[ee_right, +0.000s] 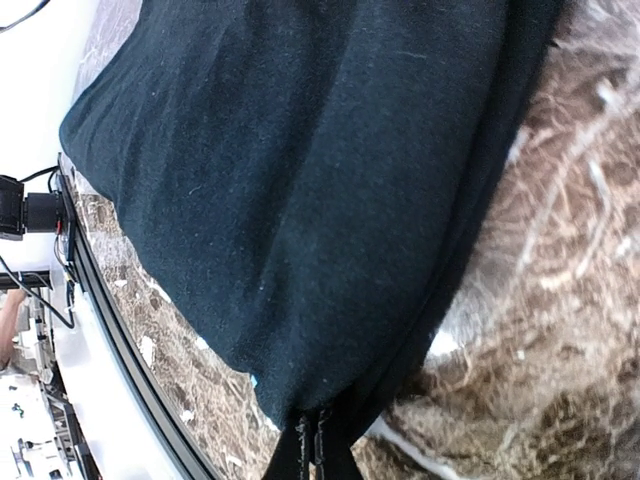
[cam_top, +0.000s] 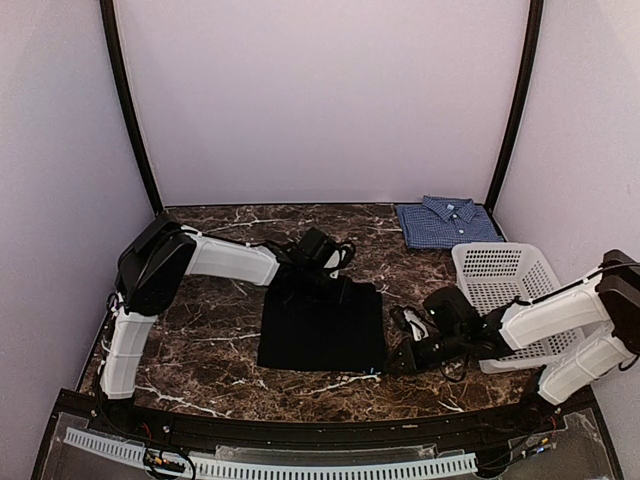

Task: Fold and stack the mixed laundry pile
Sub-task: Smooth out the square-folded T-shirt at the center of the board.

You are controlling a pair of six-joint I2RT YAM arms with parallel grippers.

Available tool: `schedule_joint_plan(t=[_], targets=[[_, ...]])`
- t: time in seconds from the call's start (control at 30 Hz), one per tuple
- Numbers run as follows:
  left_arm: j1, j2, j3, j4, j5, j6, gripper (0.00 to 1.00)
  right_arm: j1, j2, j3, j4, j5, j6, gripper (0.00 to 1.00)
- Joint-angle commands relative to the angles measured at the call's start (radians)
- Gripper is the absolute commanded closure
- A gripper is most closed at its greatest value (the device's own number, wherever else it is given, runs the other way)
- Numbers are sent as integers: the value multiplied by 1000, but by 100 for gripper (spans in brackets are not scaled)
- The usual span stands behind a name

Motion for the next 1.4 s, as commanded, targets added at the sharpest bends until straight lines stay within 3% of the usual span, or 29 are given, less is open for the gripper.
schedule_joint_plan(t=[0.0, 0.17, 0.33, 0.43, 0.67, 0.73, 0.93, 1.13, 1.37], targets=[[52, 83, -30, -186, -123, 1, 100, 30, -21, -42, -163, -85, 55, 100], [57, 84, -29, -190, -125, -1, 100, 30, -8, 21, -387, 5, 78, 100], [58, 83, -24, -187, -121, -1, 100, 30, -7, 69, -469, 15, 71, 96], [60, 84, -21, -189, -119, 1, 100, 30, -19, 85, -532, 37, 65, 87], [60, 57, -25, -161, -69, 14, 99, 31, -153, 146, -608, 93, 34, 82], [59, 9, -43, -136, -56, 27, 92, 30, -187, 183, -599, 111, 10, 79], [60, -233, -57, -168, -48, 96, 49, 16, -186, 344, -563, 162, -120, 60], [57, -469, -241, -174, -2, 49, 41, -20, 44, 520, -536, 88, -240, 58], [49, -683, -704, 131, 120, -127, 36, -103, 257, 622, -382, -81, -294, 57]])
